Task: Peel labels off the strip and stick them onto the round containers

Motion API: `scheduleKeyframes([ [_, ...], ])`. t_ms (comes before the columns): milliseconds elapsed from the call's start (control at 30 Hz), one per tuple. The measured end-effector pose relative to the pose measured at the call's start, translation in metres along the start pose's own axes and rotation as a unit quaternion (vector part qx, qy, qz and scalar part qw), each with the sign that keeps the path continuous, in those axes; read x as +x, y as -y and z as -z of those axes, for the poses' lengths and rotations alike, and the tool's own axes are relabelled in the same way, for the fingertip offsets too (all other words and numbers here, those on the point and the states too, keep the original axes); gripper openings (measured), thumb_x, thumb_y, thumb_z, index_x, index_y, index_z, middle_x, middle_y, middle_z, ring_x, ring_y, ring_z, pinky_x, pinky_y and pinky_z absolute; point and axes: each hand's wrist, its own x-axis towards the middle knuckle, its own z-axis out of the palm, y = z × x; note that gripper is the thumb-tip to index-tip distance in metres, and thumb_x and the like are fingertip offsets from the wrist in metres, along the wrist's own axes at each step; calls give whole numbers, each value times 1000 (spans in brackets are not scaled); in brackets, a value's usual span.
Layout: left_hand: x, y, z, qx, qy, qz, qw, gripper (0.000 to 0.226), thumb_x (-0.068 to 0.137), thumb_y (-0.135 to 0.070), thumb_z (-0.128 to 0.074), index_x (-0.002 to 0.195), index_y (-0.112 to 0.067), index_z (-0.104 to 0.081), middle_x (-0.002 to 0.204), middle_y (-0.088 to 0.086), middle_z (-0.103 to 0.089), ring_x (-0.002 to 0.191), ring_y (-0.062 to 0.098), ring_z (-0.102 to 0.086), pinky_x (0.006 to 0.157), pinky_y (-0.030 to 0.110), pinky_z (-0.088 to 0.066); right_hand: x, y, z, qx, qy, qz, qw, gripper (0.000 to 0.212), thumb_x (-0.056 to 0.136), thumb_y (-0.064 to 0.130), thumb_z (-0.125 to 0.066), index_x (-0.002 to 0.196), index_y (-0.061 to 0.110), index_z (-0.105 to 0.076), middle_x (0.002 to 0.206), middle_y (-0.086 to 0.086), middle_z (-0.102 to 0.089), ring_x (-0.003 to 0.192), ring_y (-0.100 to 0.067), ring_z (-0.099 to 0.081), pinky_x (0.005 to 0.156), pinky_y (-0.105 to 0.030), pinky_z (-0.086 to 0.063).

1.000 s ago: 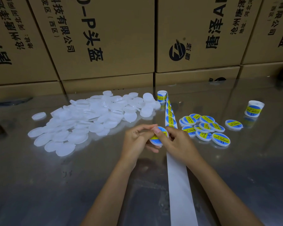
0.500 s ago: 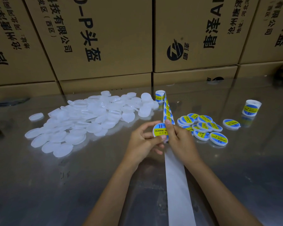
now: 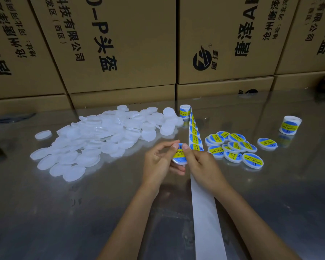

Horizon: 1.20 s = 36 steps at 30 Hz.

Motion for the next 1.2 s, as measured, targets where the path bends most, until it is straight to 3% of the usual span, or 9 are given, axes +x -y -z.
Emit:
scheduleKeyframes([
  [133,0,2,-2,21,6,-1,1000,21,97,-16,-64,116,-11,-71,74,10,-73,47,20,-63,45,29,-56,2,-4,-1,22,2,-36,999,56,105,38,-39,52,23,-35,44,11,-33,46,-4,-33,48,-18,-27],
  [267,0,4,-2,46,66,40,996,53,91,-11,-72,135,-34,-55,90,13,-73,60,17,-65,51,31,-57,5,-4,3,138,16,-156,978,64,104,47,-35,46,27,-54,43,12,-33,37,-3,-32,41,-19,-27],
  [400,2,9,-1,68,37,38,996,57,92,-6,-69,137,-34,-49,100,6,-74,68,14,-67,52,32,-58,12,-6,12,270,-73,-272,921,54,103,50,-38,67,12,-52,46,2,-40,38,-10,-32,35,-22,-29],
  [533,4,13,4,101,-13,38,994,10,96,-10,-64,103,-13,-69,94,12,-71,62,13,-64,50,27,-57,18,-10,22,368,-144,-324,859,51,106,44,-32,76,10,-55,57,-1,-41,45,-11,-30,41,-20,-32],
  [733,5,13,9,61,-42,63,995,29,91,-29,-72,75,-5,-67,78,6,-74,62,11,-66,53,27,-58,18,-18,37,481,-206,-344,780,35,106,35,-40,86,10,-54,63,-2,-38,50,-11,-30,37,-17,-32],
  [833,6,16,7,65,-51,68,994,33,98,-29,-62,81,-2,-67,79,10,-73,59,13,-64,52,27,-58,17,-18,38,476,-185,-347,786,28,105,28,-42,90,8,-56,63,-2,-40,50,-11,-31,38,-19,-34],
  [967,10,19,9,68,-69,46,994,11,101,-5,-53,99,-5,-64,91,17,-66,66,17,-62,58,28,-60,17,-14,33,409,-156,-344,830,23,101,17,-45,84,10,-59,54,0,-42,47,-11,-33,44,-21,-34],
  [1033,18,21,9,89,-79,42,992,15,98,3,-52,102,-7,-63,94,15,-64,70,17,-61,64,29,-61,19,-14,31,380,-152,-334,849,22,99,15,-47,83,9,-60,49,0,-43,43,-12,-35,44,-24,-34],
  [1200,61,23,2,273,-86,-28,958,26,93,3,-53,113,-10,-64,104,4,-63,94,15,-61,82,17,-48,26,-24,24,309,-164,-280,894,24,99,23,-49,87,6,-63,51,-4,-46,38,-13,-37,42,-27,-36],
])
